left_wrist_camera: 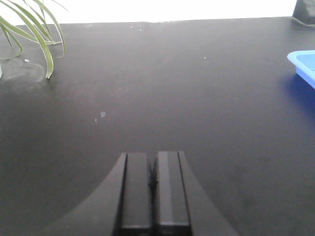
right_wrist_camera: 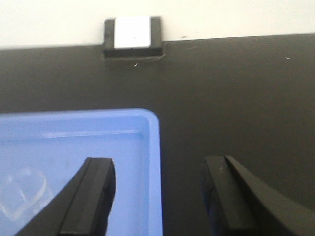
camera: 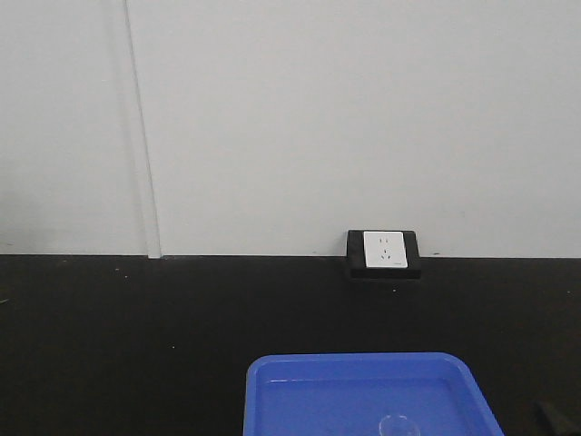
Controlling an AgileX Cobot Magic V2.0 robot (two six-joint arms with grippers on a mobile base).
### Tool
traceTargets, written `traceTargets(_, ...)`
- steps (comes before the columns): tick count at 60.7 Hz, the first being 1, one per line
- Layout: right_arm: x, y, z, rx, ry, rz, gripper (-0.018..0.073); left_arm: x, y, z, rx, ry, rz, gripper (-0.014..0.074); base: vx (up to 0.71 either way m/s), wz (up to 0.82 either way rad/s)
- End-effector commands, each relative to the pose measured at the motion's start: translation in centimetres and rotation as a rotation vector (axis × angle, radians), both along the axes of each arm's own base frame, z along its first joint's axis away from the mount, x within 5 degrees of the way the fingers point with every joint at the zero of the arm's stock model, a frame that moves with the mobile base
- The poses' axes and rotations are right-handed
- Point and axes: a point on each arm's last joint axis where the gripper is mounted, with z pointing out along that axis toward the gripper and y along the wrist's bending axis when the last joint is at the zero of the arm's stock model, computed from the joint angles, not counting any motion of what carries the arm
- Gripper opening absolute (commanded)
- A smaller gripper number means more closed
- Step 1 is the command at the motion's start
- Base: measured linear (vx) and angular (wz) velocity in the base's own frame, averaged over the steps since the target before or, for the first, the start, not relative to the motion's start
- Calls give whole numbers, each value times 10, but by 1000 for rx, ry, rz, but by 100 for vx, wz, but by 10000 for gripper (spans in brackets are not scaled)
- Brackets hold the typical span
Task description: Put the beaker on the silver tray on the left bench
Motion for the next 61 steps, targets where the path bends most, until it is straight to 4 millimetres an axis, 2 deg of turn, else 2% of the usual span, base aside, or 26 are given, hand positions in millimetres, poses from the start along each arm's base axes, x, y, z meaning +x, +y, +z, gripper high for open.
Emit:
traceTargets(1, 7, 8, 0, -65, -139, 124, 456, 2, 0, 0, -9, -62, 0, 1, 0, 0)
traceTargets(6, 6, 19, -18, -105, -143, 259, 456, 2, 0, 0, -9, -62, 0, 1, 0, 0)
traceTargets(17, 16, 37, -36, -103, -195, 493, 456, 2, 0, 0, -9, -62, 0, 1, 0, 0)
traceTargets(31, 42, 41, -59, -67, -124, 527, 503, 2, 0, 0, -9, -62, 0, 1, 0, 0)
traceTargets(45, 65, 63, -79, -58, -66, 598, 594, 2, 0, 0, -9, -62, 0, 1, 0, 0)
traceTargets(61, 105, 68, -95, -47, -67, 560, 596, 2, 0, 0, -9, -62, 0, 1, 0, 0)
